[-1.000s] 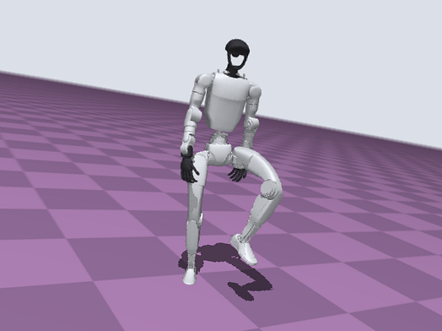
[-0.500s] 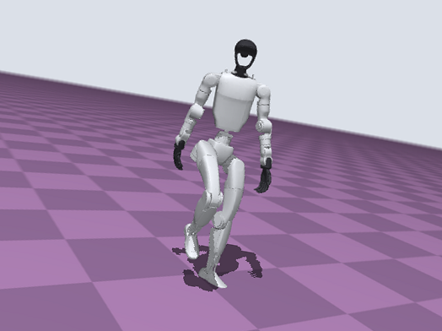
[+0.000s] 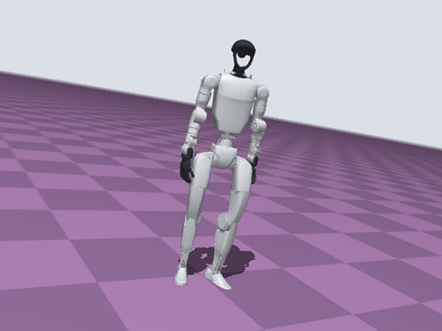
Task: In place motions
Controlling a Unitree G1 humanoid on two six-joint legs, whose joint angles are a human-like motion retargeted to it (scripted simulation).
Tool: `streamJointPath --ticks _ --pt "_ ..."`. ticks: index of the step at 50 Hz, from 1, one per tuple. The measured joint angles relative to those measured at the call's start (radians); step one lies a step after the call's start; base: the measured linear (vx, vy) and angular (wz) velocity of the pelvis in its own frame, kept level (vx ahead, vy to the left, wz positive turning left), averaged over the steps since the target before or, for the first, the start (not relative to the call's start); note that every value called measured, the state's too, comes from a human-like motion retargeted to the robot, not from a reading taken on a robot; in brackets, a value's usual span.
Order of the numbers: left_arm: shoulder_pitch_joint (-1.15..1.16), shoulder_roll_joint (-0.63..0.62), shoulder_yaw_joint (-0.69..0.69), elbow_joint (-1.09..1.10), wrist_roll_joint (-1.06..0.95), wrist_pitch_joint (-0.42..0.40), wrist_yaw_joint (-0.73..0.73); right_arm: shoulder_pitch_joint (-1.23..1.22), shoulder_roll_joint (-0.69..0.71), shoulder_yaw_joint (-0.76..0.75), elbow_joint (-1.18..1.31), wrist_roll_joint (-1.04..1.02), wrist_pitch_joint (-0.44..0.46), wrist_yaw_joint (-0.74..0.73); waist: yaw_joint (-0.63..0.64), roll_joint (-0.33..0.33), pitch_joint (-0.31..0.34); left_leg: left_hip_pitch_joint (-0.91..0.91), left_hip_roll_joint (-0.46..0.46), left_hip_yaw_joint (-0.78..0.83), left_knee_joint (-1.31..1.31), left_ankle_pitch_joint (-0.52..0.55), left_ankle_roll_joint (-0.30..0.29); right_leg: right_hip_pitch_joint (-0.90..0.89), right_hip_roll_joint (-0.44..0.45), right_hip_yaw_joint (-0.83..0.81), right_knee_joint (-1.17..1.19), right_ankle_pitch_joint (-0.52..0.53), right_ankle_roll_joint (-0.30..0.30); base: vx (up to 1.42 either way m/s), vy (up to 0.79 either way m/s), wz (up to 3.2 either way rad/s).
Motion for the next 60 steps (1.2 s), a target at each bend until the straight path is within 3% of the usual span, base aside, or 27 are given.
streamJointPath --ticks 2,5,12,22,60 --pt "0.016 -0.004 -0.010 -0.001 -0.037 0.001 -0.042 -0.004 -0.003 0.035 -0.028 -0.024 -0.024 -0.006 -0.067 0.012 -0.006 -0.009 -0.002 -0.024 -0.008 0.009 -0.002 0.002 -0.002 -0.040 -0.005 -0.003 -0.001 0.09 -0.05 0.75" --pt "-0.007 -0.013 0.047 0.040 0.068 0.076 -0.043 -0.005 -0.003 0.073 -0.027 -0.037 -0.043 -0.032 -0.149 0.029 -0.045 -0.040 -0.007 -0.057 -0.016 0.019 -0.008 -0.016 -0.006 -0.096 -0.008 -0.010 0.001 -0.01 0.00 0.79" --pt "-0.035 -0.002 -0.036 -0.012 0.103 0.071 -0.046 0.018 -0.006 0.032 0.056 -0.004 -0.017 0.019 -0.089 0.013 -0.059 -0.023 -0.020 -0.059 -0.042 0.038 -0.017 0.000 -0.010 -0.110 -0.006 -0.020 -0.005 0.04 -0.01 0.14" --pt "-0.082 -0.001 -0.027 -0.049 0.088 0.068 -0.049 0.028 -0.027 0.038 0.180 -0.048 0.011 -0.024 -0.080 0.015 -0.082 -0.020 -0.023 -0.057 -0.058 0.041 -0.023 -0.007 -0.011 -0.110 -0.004 -0.022 -0.001 0.01 0.00 0.01" --pt "-0.061 0.014 -0.015 0.008 0.118 0.066 -0.035 0.030 -0.015 0.037 0.141 -0.017 -0.008 -0.035 -0.101 0.016 -0.090 -0.006 -0.020 -0.028 -0.054 0.025 -0.024 -0.034 0.000 -0.059 0.011 -0.005 -0.007 0.00 0.00 -0.05"
